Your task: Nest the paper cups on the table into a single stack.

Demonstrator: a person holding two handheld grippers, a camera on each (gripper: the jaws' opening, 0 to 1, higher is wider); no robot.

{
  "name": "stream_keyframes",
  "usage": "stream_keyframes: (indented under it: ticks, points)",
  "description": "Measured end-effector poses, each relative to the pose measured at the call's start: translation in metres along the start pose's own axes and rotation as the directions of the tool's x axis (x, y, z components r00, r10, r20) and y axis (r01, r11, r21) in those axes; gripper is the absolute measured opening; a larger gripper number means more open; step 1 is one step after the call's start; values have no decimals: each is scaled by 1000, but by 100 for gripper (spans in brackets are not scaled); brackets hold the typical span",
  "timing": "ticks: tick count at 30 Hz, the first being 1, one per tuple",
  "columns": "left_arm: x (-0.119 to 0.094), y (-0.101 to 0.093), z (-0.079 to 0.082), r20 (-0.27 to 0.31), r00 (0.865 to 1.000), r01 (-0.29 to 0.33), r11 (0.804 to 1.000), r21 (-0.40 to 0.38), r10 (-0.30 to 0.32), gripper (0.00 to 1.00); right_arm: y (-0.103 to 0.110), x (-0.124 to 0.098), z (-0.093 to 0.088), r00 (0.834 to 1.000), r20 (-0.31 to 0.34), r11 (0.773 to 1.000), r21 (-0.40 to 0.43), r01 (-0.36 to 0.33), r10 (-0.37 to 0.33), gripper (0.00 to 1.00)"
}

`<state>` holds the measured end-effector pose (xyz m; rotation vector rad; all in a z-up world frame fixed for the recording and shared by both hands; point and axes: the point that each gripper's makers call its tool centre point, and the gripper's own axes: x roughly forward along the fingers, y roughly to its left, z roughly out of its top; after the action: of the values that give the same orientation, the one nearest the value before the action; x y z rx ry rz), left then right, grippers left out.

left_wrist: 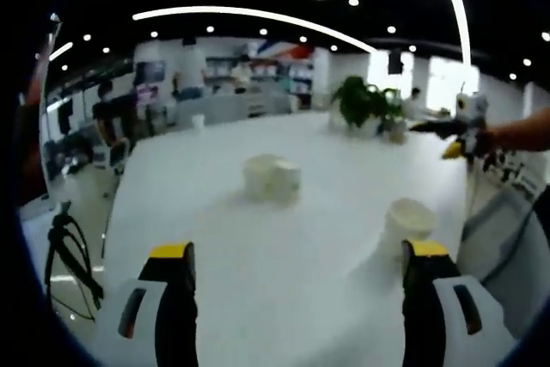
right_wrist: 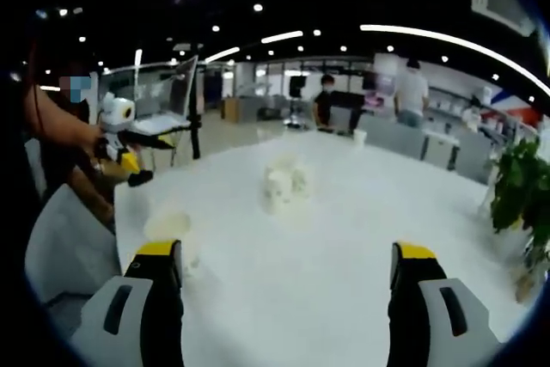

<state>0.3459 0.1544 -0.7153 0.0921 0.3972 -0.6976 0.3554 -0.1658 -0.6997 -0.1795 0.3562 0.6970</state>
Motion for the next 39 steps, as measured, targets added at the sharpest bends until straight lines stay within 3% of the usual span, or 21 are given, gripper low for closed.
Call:
stream_keyframes:
  ticks: [3,7,12,21,39]
  points:
    - [0,5,-2,-19,1000,-1,1000,-9,1,98,1,6,-5,1000,-14,1000,-6,-5,5,100]
    - [-2,9,1,-4,1000,-14,1000,-20,14,98,0,7,-2,1000,-10,1000,1,-5,5,100]
    - [2,8,2,-9,1000,-10,1000,-14,10,98,-3,8,-1,1000,-17,1000,-23,-9,9,100]
    - [3,3,4,-13,1000,4,1000,10,-4,98,-5,9,-3,1000,-9,1000,10,4,-4,100]
    - [11,5,1,-11,1000,11,1000,13,-10,98,-8,37,-13,999,-26,1000,9,-30,30,100]
